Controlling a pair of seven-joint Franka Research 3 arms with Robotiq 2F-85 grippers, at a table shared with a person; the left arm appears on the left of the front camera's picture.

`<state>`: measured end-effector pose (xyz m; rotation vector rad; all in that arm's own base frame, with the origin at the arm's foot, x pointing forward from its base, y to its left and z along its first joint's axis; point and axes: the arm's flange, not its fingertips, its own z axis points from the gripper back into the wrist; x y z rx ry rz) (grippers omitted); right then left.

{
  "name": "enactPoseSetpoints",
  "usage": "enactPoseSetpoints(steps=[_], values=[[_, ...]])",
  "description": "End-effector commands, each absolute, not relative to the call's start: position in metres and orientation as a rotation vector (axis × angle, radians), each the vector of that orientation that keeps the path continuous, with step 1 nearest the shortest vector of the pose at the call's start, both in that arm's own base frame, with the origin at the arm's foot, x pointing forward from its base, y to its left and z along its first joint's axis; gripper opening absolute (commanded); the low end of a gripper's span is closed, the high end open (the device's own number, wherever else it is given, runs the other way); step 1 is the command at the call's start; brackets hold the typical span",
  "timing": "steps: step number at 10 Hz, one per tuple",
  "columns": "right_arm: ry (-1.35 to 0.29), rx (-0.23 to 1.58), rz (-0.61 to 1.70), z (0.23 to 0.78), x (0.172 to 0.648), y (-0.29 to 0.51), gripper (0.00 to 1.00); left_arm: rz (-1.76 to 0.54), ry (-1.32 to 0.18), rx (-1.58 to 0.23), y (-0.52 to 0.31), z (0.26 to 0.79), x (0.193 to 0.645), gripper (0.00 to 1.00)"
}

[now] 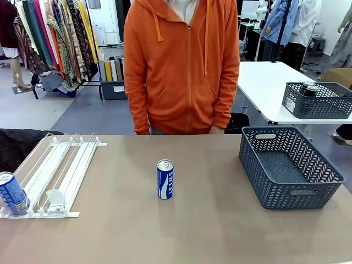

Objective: Retrieve and store the cans from the dispenser.
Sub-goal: Pick up one can from the Automatic Can Dispenser and place it in the middle of the table.

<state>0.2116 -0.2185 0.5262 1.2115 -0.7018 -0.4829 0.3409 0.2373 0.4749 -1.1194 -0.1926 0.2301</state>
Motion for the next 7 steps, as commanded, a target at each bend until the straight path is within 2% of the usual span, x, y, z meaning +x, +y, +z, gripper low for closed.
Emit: enactPoseSetpoints(steps=[1,7], values=[[-0.733,1.234,-0.461,0.5277,0.2133,-0.2179,1.0,0.224,-0.211,-1.109,0.2418,0.4851,0.3301,1.0],[-0.733,1.234,-0.461,0.5277,0.2133,-0.2179,1.0,0.224,-0.211,-1.109,0.2418,0.4851,0.3301,1.0]])
